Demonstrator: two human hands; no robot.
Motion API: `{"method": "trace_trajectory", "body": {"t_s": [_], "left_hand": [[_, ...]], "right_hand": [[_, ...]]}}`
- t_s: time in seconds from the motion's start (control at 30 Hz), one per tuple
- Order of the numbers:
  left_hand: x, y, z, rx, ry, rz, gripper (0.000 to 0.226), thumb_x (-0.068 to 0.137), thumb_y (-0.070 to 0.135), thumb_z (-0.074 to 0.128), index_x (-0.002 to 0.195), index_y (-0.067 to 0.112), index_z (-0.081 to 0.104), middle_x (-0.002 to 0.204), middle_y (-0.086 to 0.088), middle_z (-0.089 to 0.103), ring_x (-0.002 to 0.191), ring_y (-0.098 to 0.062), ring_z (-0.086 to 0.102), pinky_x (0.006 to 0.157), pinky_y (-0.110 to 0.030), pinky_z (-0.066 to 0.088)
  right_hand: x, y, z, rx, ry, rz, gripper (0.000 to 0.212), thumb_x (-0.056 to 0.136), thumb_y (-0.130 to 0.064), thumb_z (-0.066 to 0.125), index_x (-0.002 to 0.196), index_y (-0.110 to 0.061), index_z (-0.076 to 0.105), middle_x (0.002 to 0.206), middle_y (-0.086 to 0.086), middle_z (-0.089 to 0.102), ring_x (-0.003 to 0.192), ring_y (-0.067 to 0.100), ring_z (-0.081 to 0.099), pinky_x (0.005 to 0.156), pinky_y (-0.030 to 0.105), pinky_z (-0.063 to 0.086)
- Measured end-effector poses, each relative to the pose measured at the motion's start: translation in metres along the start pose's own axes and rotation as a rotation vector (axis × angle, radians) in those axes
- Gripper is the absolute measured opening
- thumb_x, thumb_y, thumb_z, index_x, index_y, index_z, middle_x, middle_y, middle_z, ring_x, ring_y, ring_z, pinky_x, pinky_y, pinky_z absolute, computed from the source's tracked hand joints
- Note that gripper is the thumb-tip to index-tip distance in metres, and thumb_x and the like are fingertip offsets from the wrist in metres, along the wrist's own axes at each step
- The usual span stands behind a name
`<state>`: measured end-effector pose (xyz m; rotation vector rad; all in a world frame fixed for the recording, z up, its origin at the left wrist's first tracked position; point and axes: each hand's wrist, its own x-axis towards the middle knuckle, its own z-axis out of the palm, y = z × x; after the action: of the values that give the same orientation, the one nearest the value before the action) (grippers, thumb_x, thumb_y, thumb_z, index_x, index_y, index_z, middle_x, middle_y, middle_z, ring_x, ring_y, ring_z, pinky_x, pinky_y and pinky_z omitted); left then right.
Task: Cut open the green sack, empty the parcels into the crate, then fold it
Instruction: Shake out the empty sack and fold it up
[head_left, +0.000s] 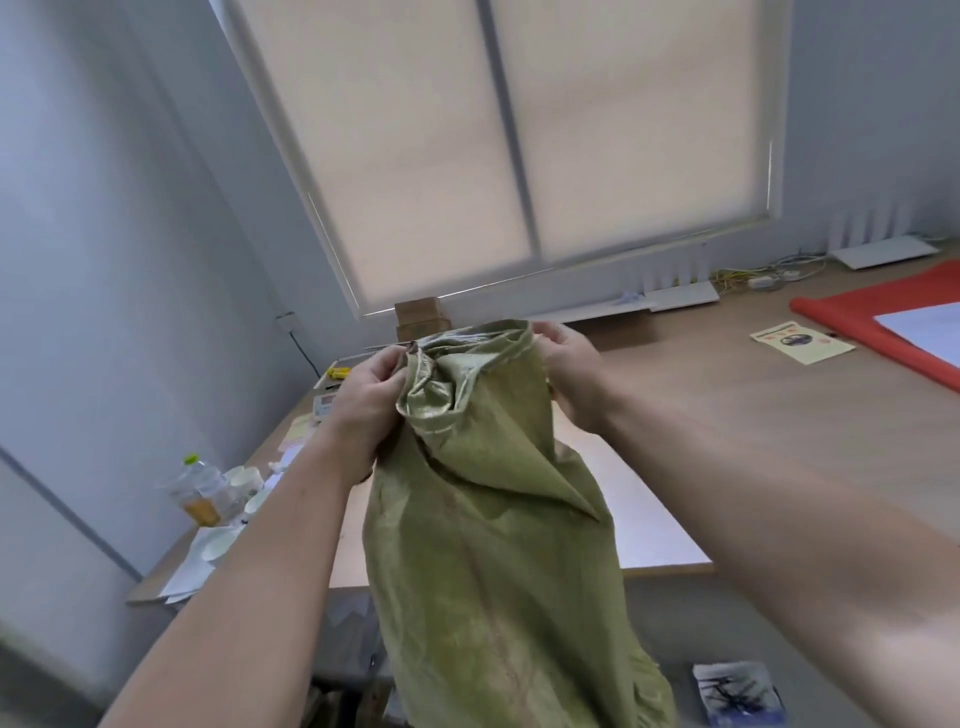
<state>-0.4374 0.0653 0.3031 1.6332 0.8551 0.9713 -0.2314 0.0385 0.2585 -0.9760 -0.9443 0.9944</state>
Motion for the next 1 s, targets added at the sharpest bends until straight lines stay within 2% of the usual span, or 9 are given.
{"method": "trace_trajectory", "body": {"t_s": [0.07,0.2,0.3,0.37,0.47,0.67,0.73,0.87,1.0], "left_hand": [[0.006,-0.006,-0.007,0.035,0.146,-0.018,0.015,0.096,0.015,0.059,0.084,0.018,0.068,0.071,0.005,0.072,0.064,-0.011,0.064,0.057,-0.022,0.052],[0.019,-0.019,-0.014,0.273,0.342,-0.058,0.019,0.09,0.032,0.063,0.086,0.015,0.07,0.081,-0.001,0.07,0.074,-0.017,0.057,0.064,-0.03,0.043],[0.022,-0.023,-0.003,0.238,0.302,-0.058,0.014,0.091,0.026,0.064,0.081,0.017,0.067,0.076,0.001,0.066,0.068,-0.013,0.055,0.06,-0.026,0.044],[0.02,-0.024,0.0,0.197,0.26,-0.069,0.011,0.093,0.024,0.064,0.084,0.019,0.066,0.077,0.002,0.066,0.068,-0.012,0.057,0.056,-0.023,0.046],[0.014,-0.029,-0.013,0.056,0.239,-0.078,0.008,0.097,0.022,0.06,0.096,0.017,0.066,0.083,0.001,0.07,0.072,-0.013,0.064,0.063,-0.027,0.053],[0.002,-0.038,-0.049,0.193,0.101,-0.034,0.015,0.083,0.022,0.071,0.081,0.014,0.058,0.057,0.008,0.063,0.057,-0.019,0.056,0.053,-0.033,0.044],[0.001,-0.036,-0.051,0.165,0.064,-0.049,0.016,0.083,0.022,0.071,0.084,0.015,0.056,0.058,0.006,0.063,0.055,-0.02,0.056,0.049,-0.033,0.045],[-0.007,-0.038,-0.055,-0.048,0.111,-0.112,0.003,0.095,0.013,0.059,0.093,0.016,0.059,0.064,0.005,0.067,0.052,-0.011,0.061,0.039,-0.025,0.045],[-0.013,-0.046,-0.056,-0.254,0.069,-0.13,0.01,0.096,0.014,0.054,0.1,0.016,0.062,0.078,-0.002,0.072,0.061,-0.015,0.067,0.051,-0.027,0.055]], "right_hand": [[0.0,0.003,-0.016,-0.102,0.055,-0.078,0.038,0.089,0.0,0.047,0.112,-0.025,0.065,0.077,0.004,0.051,0.056,0.013,0.042,0.05,0.025,0.037],[-0.015,-0.011,-0.011,-0.415,-0.294,-0.245,0.07,0.083,0.001,0.045,0.128,-0.052,0.048,0.08,-0.012,0.055,0.06,0.004,0.044,0.059,0.019,0.041],[-0.01,-0.007,0.009,-0.68,-0.35,-0.285,0.058,0.083,0.005,0.048,0.123,-0.034,0.061,0.077,-0.026,0.061,0.062,-0.002,0.047,0.065,0.013,0.038],[-0.005,-0.005,0.014,-0.759,-0.254,-0.303,0.035,0.082,0.002,0.051,0.1,-0.023,0.069,0.083,-0.011,0.064,0.067,0.005,0.05,0.066,0.02,0.04],[0.005,-0.007,-0.001,-0.833,-0.066,-0.273,0.024,0.08,-0.006,0.054,0.069,-0.027,0.06,0.07,-0.002,0.061,0.068,0.016,0.052,0.062,0.027,0.04],[0.014,-0.018,-0.041,-0.684,0.056,-0.165,0.016,0.07,-0.021,0.049,0.069,-0.01,0.059,0.065,0.012,0.056,0.063,0.023,0.057,0.071,0.049,0.06],[0.013,-0.021,-0.04,-0.447,0.006,-0.101,0.007,0.072,-0.02,0.051,0.067,-0.015,0.051,0.068,0.005,0.047,0.065,0.019,0.05,0.063,0.039,0.056],[0.011,-0.02,-0.04,-0.121,-0.171,0.026,0.019,0.092,-0.009,0.053,0.078,-0.021,0.048,0.069,-0.004,0.052,0.057,0.01,0.055,0.048,0.024,0.044],[0.014,-0.016,-0.037,-0.072,0.024,-0.128,0.014,0.093,-0.009,0.06,0.099,-0.022,0.058,0.074,0.001,0.054,0.059,0.011,0.054,0.05,0.024,0.044]]}}
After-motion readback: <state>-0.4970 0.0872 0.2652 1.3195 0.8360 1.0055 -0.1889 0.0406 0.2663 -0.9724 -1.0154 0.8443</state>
